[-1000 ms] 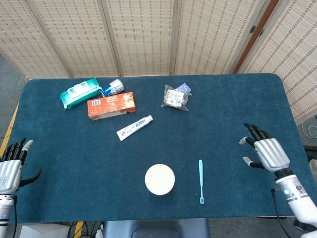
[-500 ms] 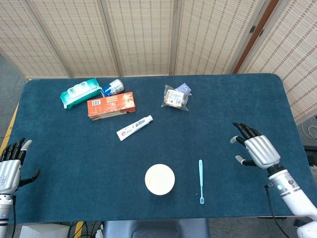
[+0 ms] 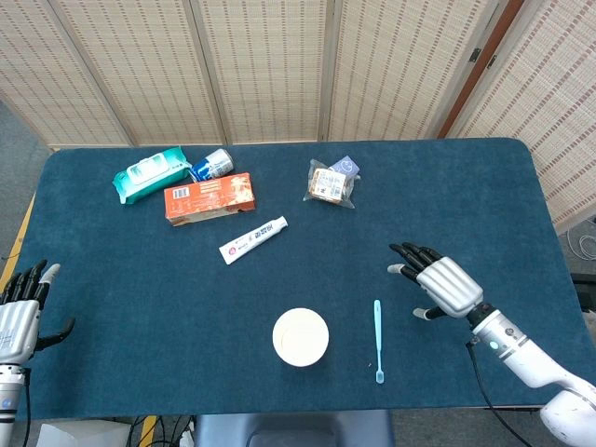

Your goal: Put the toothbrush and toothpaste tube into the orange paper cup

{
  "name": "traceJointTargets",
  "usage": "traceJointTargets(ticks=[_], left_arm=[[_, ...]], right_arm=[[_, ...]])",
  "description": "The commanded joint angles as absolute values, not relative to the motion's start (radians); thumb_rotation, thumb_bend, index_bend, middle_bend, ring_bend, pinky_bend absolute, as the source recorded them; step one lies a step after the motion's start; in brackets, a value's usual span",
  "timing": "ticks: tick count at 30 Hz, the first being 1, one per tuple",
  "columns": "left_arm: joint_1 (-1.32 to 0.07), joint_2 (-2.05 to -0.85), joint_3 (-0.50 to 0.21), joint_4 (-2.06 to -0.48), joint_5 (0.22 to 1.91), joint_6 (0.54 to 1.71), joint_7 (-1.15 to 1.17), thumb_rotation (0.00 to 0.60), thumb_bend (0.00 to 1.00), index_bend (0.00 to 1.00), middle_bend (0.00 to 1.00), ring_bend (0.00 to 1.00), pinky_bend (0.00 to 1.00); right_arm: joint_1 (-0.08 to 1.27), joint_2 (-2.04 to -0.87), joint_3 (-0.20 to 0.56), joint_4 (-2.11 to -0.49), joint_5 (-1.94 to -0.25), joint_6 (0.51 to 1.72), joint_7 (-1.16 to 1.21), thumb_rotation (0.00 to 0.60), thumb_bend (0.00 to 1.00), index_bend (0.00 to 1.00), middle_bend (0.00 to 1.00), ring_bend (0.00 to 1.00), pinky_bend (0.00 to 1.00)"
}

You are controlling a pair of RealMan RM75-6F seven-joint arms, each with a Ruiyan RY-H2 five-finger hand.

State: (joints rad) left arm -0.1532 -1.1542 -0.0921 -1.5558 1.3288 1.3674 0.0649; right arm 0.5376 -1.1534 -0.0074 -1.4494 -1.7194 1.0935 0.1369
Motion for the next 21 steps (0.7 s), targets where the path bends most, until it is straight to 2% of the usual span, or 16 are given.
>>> traceJointTargets(ticks=[1,8,21], left_arm=[[-0.153,-1.154,-0.091,-1.552,1.329,1.365,0.063,0.600,0.27,0.05,0.01,0.00,0.00],[-0.147,-1.155,-0.085,-1.541,1.329,1.362,0.051,0.600,0.27,0.05,0.01,0.00,0.00],[-0.136,-1.158,-0.081,-1.519,1.322,1.361,0.028,0.600,0.27,0.05,0.01,0.00,0.00]], right_arm=[[0.562,-1.176,-0.018,-1.434,-1.741,1.072,0.139,0.600,0.00,0.26,0.02,0.00,0.19],[0.611,-1.214,-0.043,-1.406,-1.776,1.019,0.152,0.600,0.00,0.27,0.03,0.00,0.20],[0.706,-1.250,-0.121,-1.383,-1.836,0.908,0.199,0.600,0.18,0.28,0.00,0.00,0.20]])
